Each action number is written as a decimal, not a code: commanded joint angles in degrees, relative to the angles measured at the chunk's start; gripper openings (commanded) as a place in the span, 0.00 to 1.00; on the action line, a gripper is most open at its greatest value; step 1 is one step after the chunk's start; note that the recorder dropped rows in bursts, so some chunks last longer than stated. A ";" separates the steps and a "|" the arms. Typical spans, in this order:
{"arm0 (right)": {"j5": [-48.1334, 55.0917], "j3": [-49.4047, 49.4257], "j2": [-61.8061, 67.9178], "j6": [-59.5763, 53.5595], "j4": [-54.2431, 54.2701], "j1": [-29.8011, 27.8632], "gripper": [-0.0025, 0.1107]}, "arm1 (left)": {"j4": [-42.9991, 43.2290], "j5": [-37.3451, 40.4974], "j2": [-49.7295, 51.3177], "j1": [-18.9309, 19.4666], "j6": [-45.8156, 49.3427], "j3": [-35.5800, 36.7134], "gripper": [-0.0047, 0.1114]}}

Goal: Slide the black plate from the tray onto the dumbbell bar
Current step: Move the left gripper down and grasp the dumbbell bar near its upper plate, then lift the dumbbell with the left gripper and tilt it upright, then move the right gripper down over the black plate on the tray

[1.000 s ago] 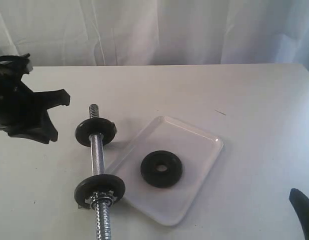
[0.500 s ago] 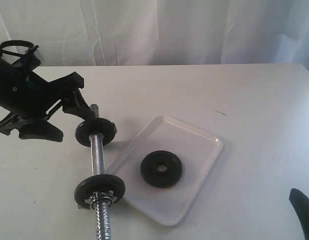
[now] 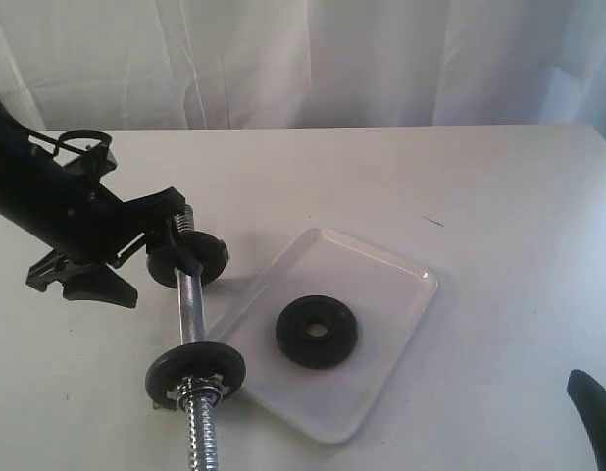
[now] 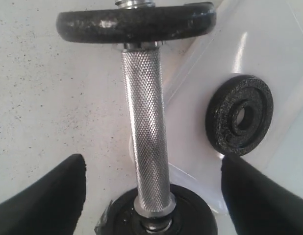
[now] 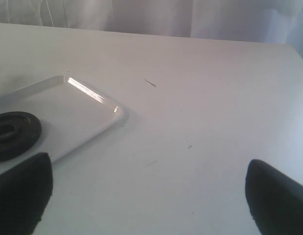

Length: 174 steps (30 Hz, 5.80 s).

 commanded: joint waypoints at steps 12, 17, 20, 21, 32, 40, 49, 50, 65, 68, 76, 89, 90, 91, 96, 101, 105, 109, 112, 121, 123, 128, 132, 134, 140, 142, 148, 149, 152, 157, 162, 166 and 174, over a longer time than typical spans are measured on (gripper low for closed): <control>-0.09 0.25 -0.28 0.08 0.00 -0.22 0.95 | -3.52 -10.76 5.91 -6.09 3.85 0.33 0.71; -0.09 0.25 -0.28 0.08 0.00 -0.22 0.95 | -3.52 -12.67 7.93 -6.92 3.40 0.33 0.71; -0.09 0.25 -0.28 0.08 0.00 -0.22 0.95 | -3.87 -12.94 9.42 -6.92 3.44 0.33 0.71; -0.09 0.25 -0.28 0.08 0.00 -0.22 0.95 | -4.02 -13.21 9.82 -6.92 3.44 0.33 0.71; -0.09 0.25 -0.28 0.08 0.00 -0.22 0.95 | -5.86 -16.54 13.03 -6.92 3.67 0.33 0.71; -0.09 0.25 -0.28 0.08 0.00 -0.22 0.95 | -6.70 -17.43 13.88 -7.70 4.93 0.33 0.71; -0.09 0.25 -0.28 0.08 0.00 -0.22 0.95 | -7.64 -18.52 13.88 -8.74 4.94 0.33 0.14; -0.09 0.25 -0.28 0.08 0.00 -0.22 0.95 | -7.64 -18.77 13.88 -8.74 5.42 0.33 0.08; -0.09 0.25 -0.28 0.08 0.00 -0.22 0.95 | -5.96 -19.66 3.79 -8.74 28.37 0.33 0.04; -0.09 0.25 -0.28 0.08 0.00 -0.22 0.95 | -5.91 -19.15 2.02 -8.74 29.31 0.33 0.04; -0.09 0.25 -0.28 0.08 0.00 -0.22 0.95 | -3.50 -16.28 -1.19 -8.74 31.28 0.33 0.04; -22.28 0.25 -0.28 25.56 18.39 -0.11 0.95 | -2.44 -15.40 -5.49 -8.74 33.33 4.39 0.04; -23.78 0.25 -0.28 25.68 18.39 -0.11 0.95 | -2.44 -15.46 -5.54 -8.74 33.33 4.84 0.04; -24.30 0.25 -0.28 25.68 18.39 -0.11 0.95 | -2.54 -15.72 -5.63 -8.74 33.33 5.19 0.04; -25.60 0.25 -0.28 26.37 18.39 -0.11 0.95 | -2.54 -16.67 -6.08 -8.74 33.33 5.92 0.04; -31.17 0.25 -0.28 25.91 18.39 -0.11 0.95 | -2.43 -16.80 -6.71 -8.74 33.85 5.92 0.04; -34.21 0.25 -0.28 25.91 18.39 -0.11 0.95 | -2.43 -16.80 -8.16 -8.74 33.95 5.92 0.04; -33.84 0.25 -0.28 25.91 18.39 -0.11 0.95 | -2.43 -16.92 -9.48 -8.74 35.19 5.92 0.04; -33.26 0.25 -0.28 25.91 18.39 -0.11 0.95 | -2.43 -17.01 -10.02 -8.74 35.58 5.92 0.04; -35.73 0.25 -0.28 40.85 18.39 -0.11 0.95 | -2.43 -16.68 -9.99 -8.74 36.14 5.92 0.04; -35.15 0.25 -0.28 40.17 17.97 -0.11 0.95 | -2.55 -16.67 -9.99 -8.74 36.14 5.92 0.04; -34.26 0.25 -0.28 37.61 17.97 -0.11 0.95 | -3.34 -16.67 -9.99 -8.74 36.14 5.92 0.04; -33.68 0.25 -0.28 37.72 17.97 -0.11 0.95 | -3.35 -16.57 -9.99 -8.74 36.14 5.92 0.04; -30.95 0.25 -0.28 36.95 17.81 -0.11 0.95 | -3.35 -16.57 -9.99 -8.74 36.14 5.92 0.04; -22.03 0.25 -0.28 34.94 17.45 -0.11 0.80 | -3.35 -17.15 -9.99 -8.74 36.04 5.92 0.04; -21.88 0.25 -0.28 34.65 16.90 -0.11 0.64 | -3.35 -17.27 -9.99 -8.74 36.04 5.92 0.04; -20.11 0.25 -0.28 34.65 16.90 -0.11 0.04 | -3.46 -17.38 -9.99 -8.74 36.04 5.92 0.04; -19.88 0.25 -0.28 34.65 16.78 -0.11 0.02 | -3.46 -17.38 -9.99 -8.74 36.04 5.92 0.04; -18.58 -1.10 -0.28 32.72 15.35 -0.11 0.02 | -3.46 -17.38 -9.99 -8.74 36.04 5.92 0.04; -6.47 -12.82 3.89 20.03 12.52 -0.11 0.02 | -3.43 -17.12 -9.99 -8.74 36.15 5.92 0.04; 3.27 -27.40 17.12 5.42 6.92 -0.11 0.02 | -3.33 -17.58 -9.99 -8.74 36.38 5.92 0.04; 13.73 -41.19 33.27 -6.69 3.75 -0.11 0.02 | -2.90 -17.86 -9.99 -8.74 36.77 5.92 0.04; 28.55 -62.88 61.30 -27.22 18.83 -0.11 0.05 | -2.19 -17.12 -9.99 -8.74 38.51 5.92 0.04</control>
